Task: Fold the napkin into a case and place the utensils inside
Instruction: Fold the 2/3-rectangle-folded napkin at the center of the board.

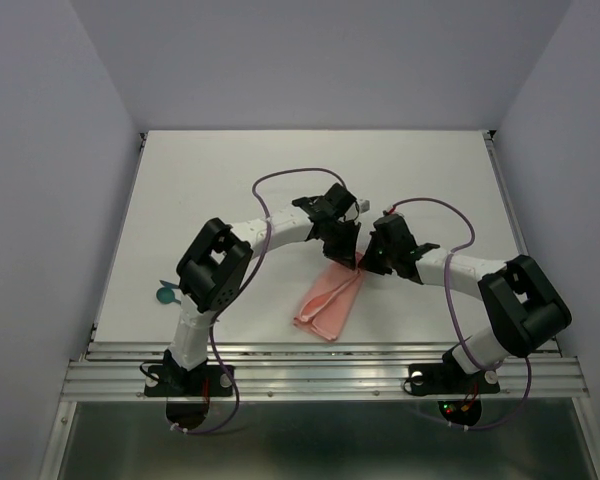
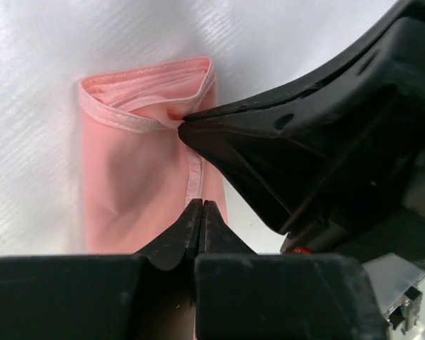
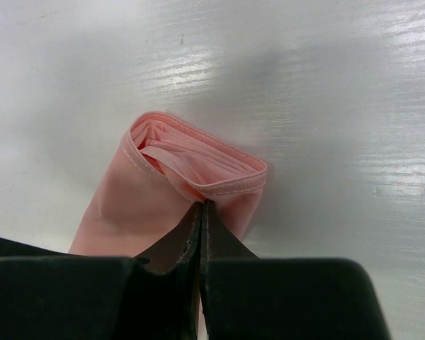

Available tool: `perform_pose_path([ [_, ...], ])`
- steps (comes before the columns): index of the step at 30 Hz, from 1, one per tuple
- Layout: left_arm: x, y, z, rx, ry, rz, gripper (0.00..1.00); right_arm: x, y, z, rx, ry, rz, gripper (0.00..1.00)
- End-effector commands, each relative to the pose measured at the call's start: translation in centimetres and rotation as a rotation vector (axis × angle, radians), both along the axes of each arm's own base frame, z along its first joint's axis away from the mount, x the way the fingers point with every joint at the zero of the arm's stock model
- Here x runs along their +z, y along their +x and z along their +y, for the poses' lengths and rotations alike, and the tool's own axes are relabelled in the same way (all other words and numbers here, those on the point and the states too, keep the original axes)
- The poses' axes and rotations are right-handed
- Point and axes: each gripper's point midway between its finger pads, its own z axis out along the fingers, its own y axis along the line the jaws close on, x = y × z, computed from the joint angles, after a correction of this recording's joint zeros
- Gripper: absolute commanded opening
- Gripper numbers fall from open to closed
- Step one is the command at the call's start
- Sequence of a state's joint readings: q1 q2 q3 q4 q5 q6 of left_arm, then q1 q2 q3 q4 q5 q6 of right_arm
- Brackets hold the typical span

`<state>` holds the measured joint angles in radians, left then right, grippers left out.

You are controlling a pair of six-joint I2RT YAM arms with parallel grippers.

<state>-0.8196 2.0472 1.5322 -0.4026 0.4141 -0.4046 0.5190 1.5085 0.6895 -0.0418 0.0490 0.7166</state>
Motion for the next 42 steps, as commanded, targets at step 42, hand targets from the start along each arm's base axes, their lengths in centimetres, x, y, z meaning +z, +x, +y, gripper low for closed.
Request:
perform_pose_path([
  [42, -3.5, 0.0, -1.7, -0.057, -0.084, 0.076, 0.00, 3.0, 0.8, 0.0, -0.005, -0.007, -0.067, 0.02],
])
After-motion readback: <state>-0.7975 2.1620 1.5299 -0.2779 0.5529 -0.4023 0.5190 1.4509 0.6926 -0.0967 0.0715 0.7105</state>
